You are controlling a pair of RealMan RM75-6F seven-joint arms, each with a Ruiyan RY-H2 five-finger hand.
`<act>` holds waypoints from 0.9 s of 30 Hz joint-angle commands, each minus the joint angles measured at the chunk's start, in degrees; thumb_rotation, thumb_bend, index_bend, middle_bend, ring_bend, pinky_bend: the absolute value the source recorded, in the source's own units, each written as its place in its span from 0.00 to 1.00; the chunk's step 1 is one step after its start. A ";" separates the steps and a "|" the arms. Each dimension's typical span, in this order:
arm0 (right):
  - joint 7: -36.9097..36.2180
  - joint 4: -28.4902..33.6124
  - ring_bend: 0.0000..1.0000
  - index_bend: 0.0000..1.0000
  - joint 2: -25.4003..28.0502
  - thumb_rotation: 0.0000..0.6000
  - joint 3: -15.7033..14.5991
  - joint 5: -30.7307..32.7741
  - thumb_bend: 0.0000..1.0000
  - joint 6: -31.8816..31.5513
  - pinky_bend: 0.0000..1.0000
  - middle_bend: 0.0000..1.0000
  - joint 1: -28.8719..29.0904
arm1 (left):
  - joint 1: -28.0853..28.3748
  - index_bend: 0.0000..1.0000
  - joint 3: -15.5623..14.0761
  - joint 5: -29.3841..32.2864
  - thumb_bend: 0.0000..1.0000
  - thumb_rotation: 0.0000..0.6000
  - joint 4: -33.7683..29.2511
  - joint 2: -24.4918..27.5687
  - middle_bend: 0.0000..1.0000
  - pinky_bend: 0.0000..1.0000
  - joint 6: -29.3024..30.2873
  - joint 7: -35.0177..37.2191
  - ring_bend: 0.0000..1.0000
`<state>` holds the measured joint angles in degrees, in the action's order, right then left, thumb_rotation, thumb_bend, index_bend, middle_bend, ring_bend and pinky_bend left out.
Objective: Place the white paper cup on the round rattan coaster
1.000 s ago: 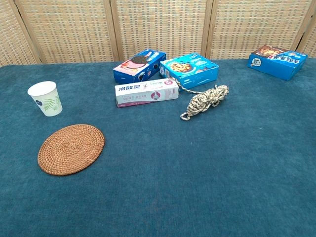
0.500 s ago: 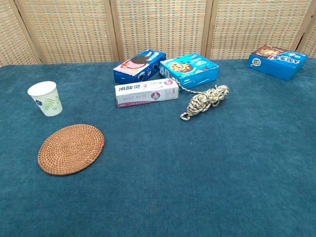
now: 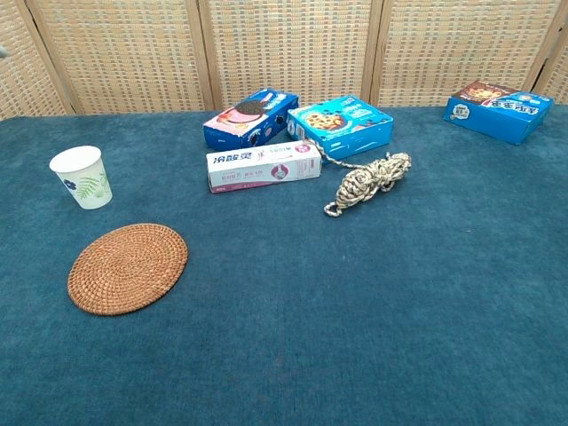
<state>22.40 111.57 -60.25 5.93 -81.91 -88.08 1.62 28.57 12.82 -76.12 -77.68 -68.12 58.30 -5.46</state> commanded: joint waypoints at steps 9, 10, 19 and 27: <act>1.56 -1.06 0.00 0.00 -1.23 1.00 0.23 2.50 0.00 1.48 0.00 0.00 0.95 | 9.62 0.00 -3.89 -7.44 0.00 1.00 23.23 -13.89 0.03 0.31 -7.38 13.02 0.15; 1.68 -1.16 0.00 0.00 -1.30 1.00 0.24 2.71 0.00 1.56 0.00 0.00 0.98 | 10.03 0.00 -4.14 -7.61 0.00 1.00 24.11 -14.43 0.03 0.30 -7.85 13.10 0.15; 2.31 -1.98 0.00 0.00 -1.88 1.00 0.46 4.51 0.00 2.00 0.00 0.00 1.37 | 13.58 0.00 -5.70 -8.16 0.00 1.00 31.66 -19.51 0.06 0.30 -11.82 16.40 0.17; 2.26 -2.39 0.00 0.00 -2.02 1.00 0.53 5.41 0.00 1.91 0.00 0.00 1.42 | 15.14 0.04 -6.43 -7.61 0.00 1.00 38.13 -23.53 0.15 0.32 -13.94 19.10 0.25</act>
<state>24.69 109.21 -62.26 6.45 -76.52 -86.17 3.04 43.32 6.66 -83.77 -40.54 -90.79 44.60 12.64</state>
